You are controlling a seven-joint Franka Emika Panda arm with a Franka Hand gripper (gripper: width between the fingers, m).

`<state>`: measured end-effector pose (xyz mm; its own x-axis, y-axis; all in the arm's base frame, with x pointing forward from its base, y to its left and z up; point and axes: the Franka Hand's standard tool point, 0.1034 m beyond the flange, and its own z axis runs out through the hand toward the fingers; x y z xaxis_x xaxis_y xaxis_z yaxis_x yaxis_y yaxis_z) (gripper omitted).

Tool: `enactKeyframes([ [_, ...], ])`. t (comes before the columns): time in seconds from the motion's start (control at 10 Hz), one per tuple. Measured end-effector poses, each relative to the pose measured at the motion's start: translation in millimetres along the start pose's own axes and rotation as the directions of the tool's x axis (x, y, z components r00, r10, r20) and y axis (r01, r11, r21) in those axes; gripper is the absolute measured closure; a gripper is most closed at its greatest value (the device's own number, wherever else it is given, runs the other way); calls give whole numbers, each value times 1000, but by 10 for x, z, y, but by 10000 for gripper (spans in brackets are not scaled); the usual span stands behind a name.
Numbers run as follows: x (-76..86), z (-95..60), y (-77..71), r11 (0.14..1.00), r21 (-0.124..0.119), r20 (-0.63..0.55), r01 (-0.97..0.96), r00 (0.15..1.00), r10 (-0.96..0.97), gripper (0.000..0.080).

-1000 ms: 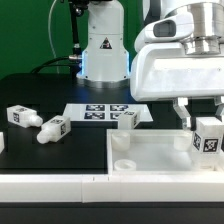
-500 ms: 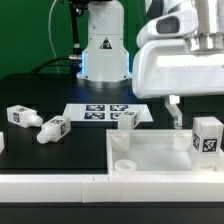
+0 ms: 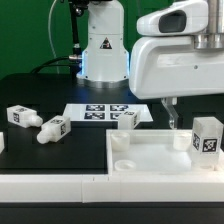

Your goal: Assemble square table

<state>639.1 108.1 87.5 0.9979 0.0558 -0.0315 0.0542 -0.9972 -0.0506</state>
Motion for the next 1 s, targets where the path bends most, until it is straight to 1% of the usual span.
enactKeyframes([
  [0.1, 13, 40, -16, 999, 3, 12, -35, 999, 35, 151],
  [0.3, 19, 45, -17, 998, 1, 1, -66, 998, 66, 151],
  [0.4, 18, 48, -13, 998, 0, 2, -64, 998, 64, 238],
  [0.5, 18, 49, -15, 996, 1, 2, -87, 996, 87, 238],
  [0.6, 18, 50, -18, 985, 1, 2, -175, 985, 175, 436],
  [0.7, 18, 49, -18, 977, 1, 2, -211, 977, 211, 515],
  [0.8, 17, 50, -22, 954, 1, 2, -299, 954, 299, 515],
  [0.9, 38, 53, -26, 922, 8, -19, -386, 922, 386, 515],
  [1.0, 28, 58, -29, 880, 22, -54, -475, 878, 475, 515],
])
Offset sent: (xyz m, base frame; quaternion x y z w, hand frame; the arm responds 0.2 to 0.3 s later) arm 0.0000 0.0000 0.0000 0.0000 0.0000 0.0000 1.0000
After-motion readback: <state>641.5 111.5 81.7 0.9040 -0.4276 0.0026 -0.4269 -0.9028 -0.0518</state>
